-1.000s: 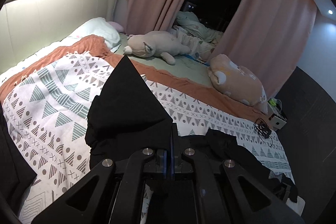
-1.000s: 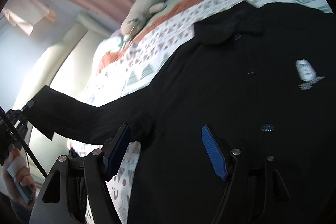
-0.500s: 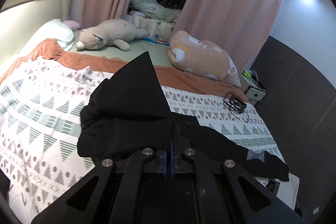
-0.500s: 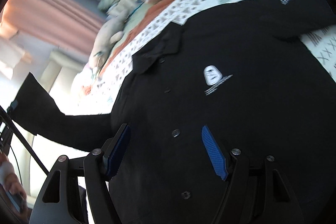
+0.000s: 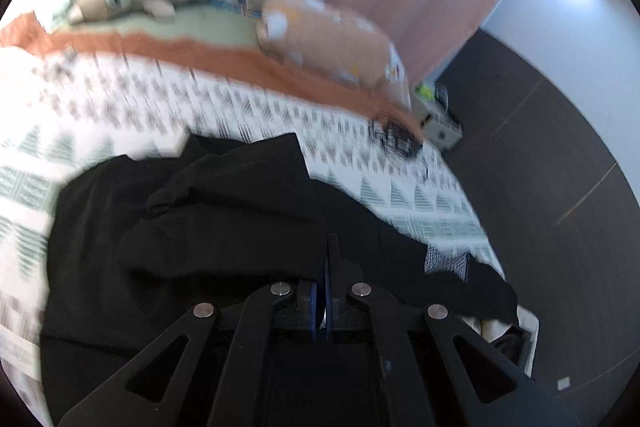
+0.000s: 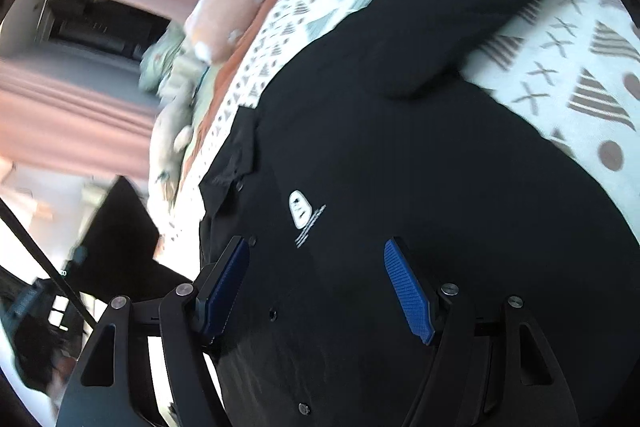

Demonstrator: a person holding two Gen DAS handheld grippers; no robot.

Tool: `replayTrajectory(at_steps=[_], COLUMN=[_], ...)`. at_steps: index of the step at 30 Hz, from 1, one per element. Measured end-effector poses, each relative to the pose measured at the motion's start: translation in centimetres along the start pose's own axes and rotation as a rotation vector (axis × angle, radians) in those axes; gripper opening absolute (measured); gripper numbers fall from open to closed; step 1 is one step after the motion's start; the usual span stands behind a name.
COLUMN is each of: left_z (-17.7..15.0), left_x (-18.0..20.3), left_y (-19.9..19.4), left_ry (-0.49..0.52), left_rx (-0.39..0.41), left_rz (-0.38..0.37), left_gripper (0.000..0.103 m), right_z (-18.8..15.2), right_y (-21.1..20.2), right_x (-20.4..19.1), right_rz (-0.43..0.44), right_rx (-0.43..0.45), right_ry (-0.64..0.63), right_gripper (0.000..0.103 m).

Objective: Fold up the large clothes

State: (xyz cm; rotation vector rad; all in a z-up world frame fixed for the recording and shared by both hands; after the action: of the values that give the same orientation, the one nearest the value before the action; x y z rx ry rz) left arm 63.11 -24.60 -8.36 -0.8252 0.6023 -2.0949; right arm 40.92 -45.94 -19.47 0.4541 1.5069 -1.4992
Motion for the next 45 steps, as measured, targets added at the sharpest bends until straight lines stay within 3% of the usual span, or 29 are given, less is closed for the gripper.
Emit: replayTrajectory(at_steps=[4,7,9,10,11,18,29,34,39,45], left_z=[-4.0,-6.1,-7.1,-7.4,-7.8,-9.2,-11.1,-12.7,-14.1,-14.4], left_x=[1.3,1.0,0.7,0.6,0.3,-2.1,-7.7,-11.3,-15.1,-18.1], left_y=[5.5,7.0,7.4,7.6,7.6,2.1,-9.5,-13.4,-16.0,-17.8], left_ry=[-0.018,-0.052,-0.057,-0.061,-0.074,-0.139,-0.223,-0.262,-0.322,-0.362], left_rx=[-0.119,-0.135,-0.147,-0.152,-0.149,-0.071,0.073,0.121,0.148,0.176], left_rz=[-0.021,-0.038,-0.013,-0.012,-0.027,-0.011,0.160,0.231,0.240,0.220], left_gripper=[0.004,0.008,0.032,0.079,0.102,0.103,0.103,0.103,0.103,0.103], right_z=[0.5,1.2,1.7,1.8,1.8,0.7,-2.1,-5.2,-9.0,-12.6], right_y=[-0.1,-0.8,-1.3,-1.4,-1.5,-1.0,0.0,2.0,4.0,6.9], right_x=[0.2,0.4,0.6,0.6,0.5,-0.6,-5.9,-9.3,-12.6,-15.7], right_rz=[0.010,0.000,-0.010,-0.009,-0.007,-0.016,-0.004,-0.074,-0.196,-0.261], right_rx=[-0.001,0.024,0.049,0.055,0.059,0.049,0.016,-0.004,0.020,0.005], right_ry=[0.028,0.030,0.033,0.038,0.041,-0.003,-0.224,-0.408,-0.636,-0.725], right_gripper=[0.069,0.069,0.069,0.069,0.069,0.069,0.069,0.069,0.069,0.069])
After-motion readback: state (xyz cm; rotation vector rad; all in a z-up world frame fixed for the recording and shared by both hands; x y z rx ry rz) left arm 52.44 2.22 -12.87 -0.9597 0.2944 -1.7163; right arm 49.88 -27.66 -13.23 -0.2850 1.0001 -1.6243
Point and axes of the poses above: each gripper's, at about its wrist camera, not at the fingertips, and y roughly the way its jaws point, x to its right, z to its top, the point moved 5 cm from there along y, roughly the way its jaws point, and after that the axes turned 12 degrees about y, right-handed, at the moved point
